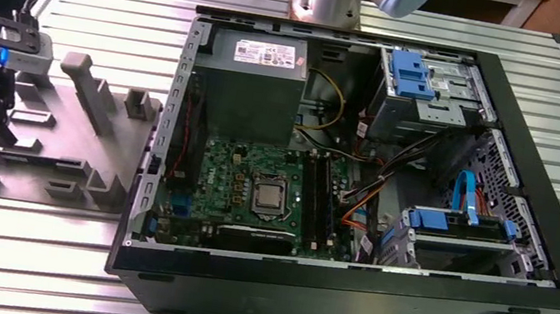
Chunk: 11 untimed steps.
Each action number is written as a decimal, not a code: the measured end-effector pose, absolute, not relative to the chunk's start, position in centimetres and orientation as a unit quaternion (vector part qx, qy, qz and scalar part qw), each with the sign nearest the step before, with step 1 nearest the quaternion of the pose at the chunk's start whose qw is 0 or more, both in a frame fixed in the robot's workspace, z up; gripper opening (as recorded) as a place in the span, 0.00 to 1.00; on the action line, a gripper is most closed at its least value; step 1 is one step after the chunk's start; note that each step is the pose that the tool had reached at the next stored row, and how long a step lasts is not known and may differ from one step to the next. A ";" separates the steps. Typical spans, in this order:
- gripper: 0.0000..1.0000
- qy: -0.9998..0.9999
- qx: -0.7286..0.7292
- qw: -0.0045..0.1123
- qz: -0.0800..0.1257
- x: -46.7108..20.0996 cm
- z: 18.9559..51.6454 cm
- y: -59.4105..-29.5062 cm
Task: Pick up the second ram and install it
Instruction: 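Pick up the second ram and move it above second insertion slot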
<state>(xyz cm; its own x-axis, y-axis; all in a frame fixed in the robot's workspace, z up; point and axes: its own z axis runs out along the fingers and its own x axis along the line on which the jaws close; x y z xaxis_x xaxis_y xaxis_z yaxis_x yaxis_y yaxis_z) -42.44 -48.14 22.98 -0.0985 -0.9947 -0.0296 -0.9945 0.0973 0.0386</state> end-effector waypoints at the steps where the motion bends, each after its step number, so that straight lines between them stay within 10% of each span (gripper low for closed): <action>1: 0.10 -0.741 0.671 0.002 -0.024 -42.4 23.0 -48.1; 11: 0.11 -0.741 0.672 0.002 -0.024 -42.4 23.0 -48.1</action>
